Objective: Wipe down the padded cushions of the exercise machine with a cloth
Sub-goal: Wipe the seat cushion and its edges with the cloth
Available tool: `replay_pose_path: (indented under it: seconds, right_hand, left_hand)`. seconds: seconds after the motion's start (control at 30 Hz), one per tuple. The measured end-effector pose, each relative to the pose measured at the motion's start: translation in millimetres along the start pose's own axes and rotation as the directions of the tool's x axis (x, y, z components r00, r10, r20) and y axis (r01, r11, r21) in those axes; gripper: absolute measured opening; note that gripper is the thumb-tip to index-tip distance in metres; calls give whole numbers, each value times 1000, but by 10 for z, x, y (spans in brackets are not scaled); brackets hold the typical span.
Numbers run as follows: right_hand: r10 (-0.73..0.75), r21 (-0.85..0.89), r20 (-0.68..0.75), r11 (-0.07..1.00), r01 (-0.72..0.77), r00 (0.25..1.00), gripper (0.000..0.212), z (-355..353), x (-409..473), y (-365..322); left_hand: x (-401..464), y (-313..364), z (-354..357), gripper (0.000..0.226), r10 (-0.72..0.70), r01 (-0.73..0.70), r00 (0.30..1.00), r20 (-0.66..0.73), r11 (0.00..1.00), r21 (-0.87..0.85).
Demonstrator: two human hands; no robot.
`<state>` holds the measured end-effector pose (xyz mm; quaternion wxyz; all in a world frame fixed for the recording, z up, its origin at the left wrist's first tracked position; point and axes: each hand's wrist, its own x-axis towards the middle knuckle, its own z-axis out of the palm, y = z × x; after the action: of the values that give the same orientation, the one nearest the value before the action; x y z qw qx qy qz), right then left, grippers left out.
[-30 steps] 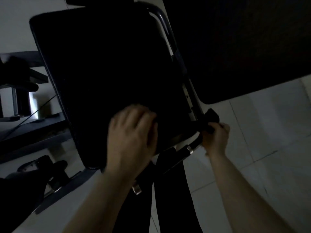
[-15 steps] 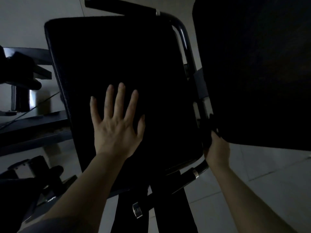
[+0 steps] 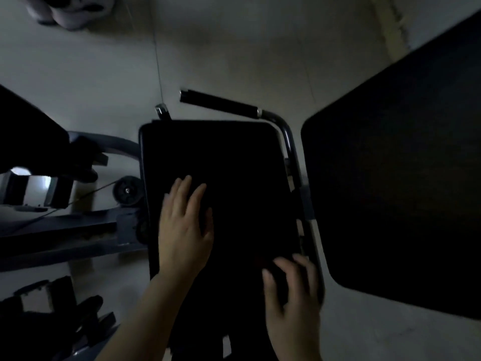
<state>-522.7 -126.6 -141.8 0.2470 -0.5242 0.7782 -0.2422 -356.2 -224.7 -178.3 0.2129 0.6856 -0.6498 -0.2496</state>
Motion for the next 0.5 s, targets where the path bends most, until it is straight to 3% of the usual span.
replay_pose_path:
  seconds: [0.1, 0.2, 0.3, 0.43, 0.5]
  right_hand:
    - [-155, 39, -5, 987, 155, 988, 42, 402, 860, -392]
    - [-298, 27, -97, 953, 302, 950, 32, 658, 1664, -639]
    - [-398, 14, -120, 915, 402, 909, 21, 860, 2378, -835]
    - [-460, 35, 168, 887, 461, 872, 18, 1215, 3095, -1150]
    - [-478, 7, 405, 854, 520, 779, 18, 1467, 3363, -1295]
  left_hand:
    - [756, -160, -155, 54, -163, 181, 972, -170, 979, 96]
    - [1297, -234, -157, 54, -311, 327, 944, -107, 921, 212]
    - [1420, -298, -29, 53, -362, 375, 926, -104, 863, 338]
    - [1451, -281, -23, 51, -375, 396, 918, -128, 843, 363]
    - [1453, -286, -21, 53, -392, 403, 913, -110, 831, 383]
